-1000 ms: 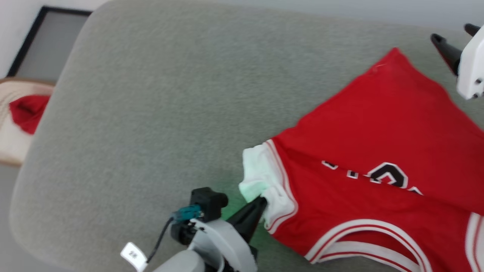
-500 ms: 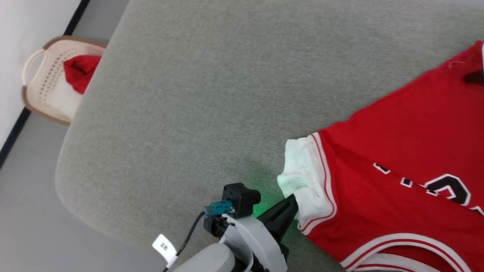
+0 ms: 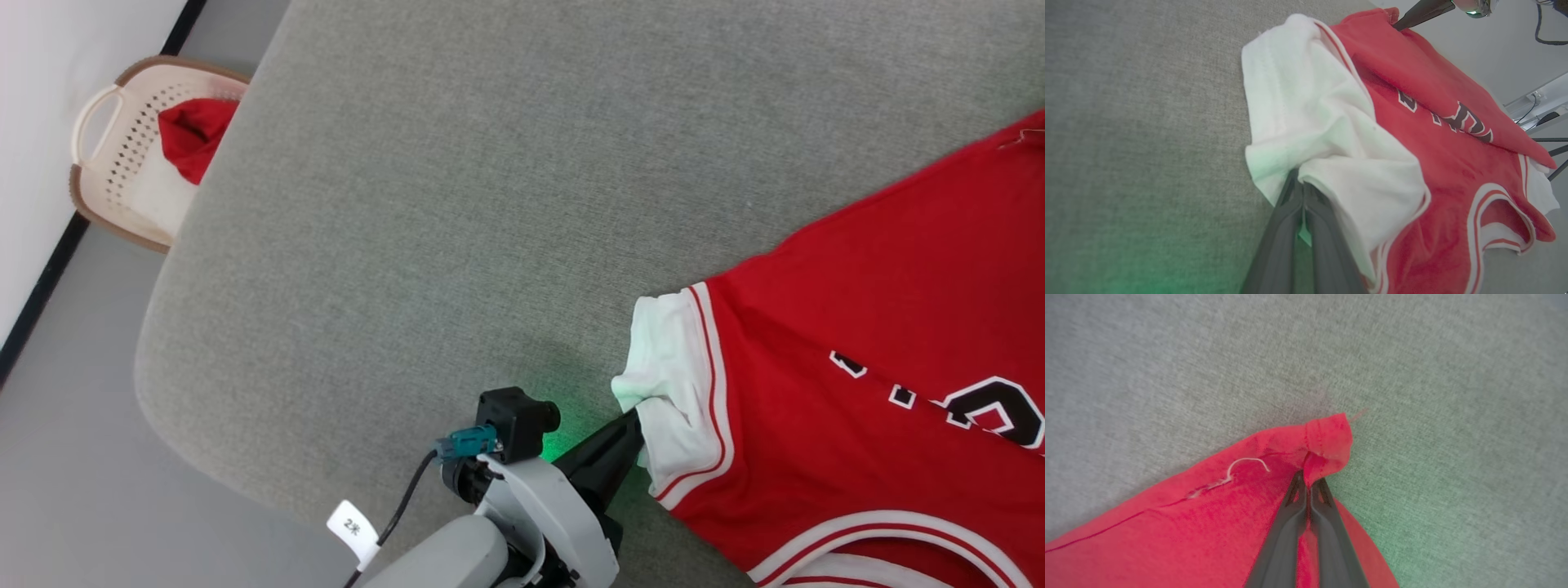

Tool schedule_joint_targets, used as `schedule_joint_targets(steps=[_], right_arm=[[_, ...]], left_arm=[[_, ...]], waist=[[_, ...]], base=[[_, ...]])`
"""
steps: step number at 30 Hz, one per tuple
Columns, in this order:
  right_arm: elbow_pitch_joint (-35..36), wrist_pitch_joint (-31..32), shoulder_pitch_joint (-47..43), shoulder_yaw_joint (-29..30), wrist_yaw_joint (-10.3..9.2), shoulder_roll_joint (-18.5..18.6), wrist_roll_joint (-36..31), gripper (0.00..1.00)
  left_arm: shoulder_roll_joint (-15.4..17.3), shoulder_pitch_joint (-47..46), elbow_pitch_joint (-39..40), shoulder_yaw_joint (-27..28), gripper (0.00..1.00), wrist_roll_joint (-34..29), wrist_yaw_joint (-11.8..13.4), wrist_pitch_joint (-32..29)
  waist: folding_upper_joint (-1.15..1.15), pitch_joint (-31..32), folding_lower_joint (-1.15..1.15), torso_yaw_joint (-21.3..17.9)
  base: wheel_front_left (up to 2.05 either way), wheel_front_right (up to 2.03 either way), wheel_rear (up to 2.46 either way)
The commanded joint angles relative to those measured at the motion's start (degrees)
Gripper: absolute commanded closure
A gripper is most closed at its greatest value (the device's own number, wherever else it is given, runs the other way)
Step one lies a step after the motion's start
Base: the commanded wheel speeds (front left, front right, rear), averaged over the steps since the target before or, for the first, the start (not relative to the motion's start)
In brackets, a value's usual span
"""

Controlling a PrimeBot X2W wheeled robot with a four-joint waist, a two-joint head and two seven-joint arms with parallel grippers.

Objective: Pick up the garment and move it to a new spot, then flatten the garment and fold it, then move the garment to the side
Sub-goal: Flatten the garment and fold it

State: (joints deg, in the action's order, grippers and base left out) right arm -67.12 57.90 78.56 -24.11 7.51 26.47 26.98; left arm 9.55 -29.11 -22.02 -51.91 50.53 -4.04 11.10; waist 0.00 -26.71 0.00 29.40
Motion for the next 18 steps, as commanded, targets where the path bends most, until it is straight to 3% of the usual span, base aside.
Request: schedule_joint_targets(steps=[1, 10, 18], right_arm=[[-2.27, -0.08, -2.88, 0.00, -0.04, -0.36, -0.74, 1.00], [2.44, -6.78, -1.07, -0.01, -0.04, -2.07, 0.75, 1.00], [7.98, -12.94, -1.00, -1.47, -0.04, -2.70, 4.49, 1.00]], left_arm=[[0.38, -0.25, -0.70, 0.10, 1.00, 0.40, 0.01, -0.10], [2.32, -1.45, -0.71, 1.34, 1.00, 0.59, 0.62, -0.51], [8.30, -5.20, 4.79, 3.54, 1.00, 0.91, 2.98, -5.67]], waist=[[0.00, 0.25, 0.00, -0.56], [0.00, 2.30, 0.00, -4.17], [0.00, 6.51, 0.00, -8.67]], base=[[0.00, 0.00, 0.00], [0.00, 0.00, 0.00], [0.00, 0.00, 0.00]])
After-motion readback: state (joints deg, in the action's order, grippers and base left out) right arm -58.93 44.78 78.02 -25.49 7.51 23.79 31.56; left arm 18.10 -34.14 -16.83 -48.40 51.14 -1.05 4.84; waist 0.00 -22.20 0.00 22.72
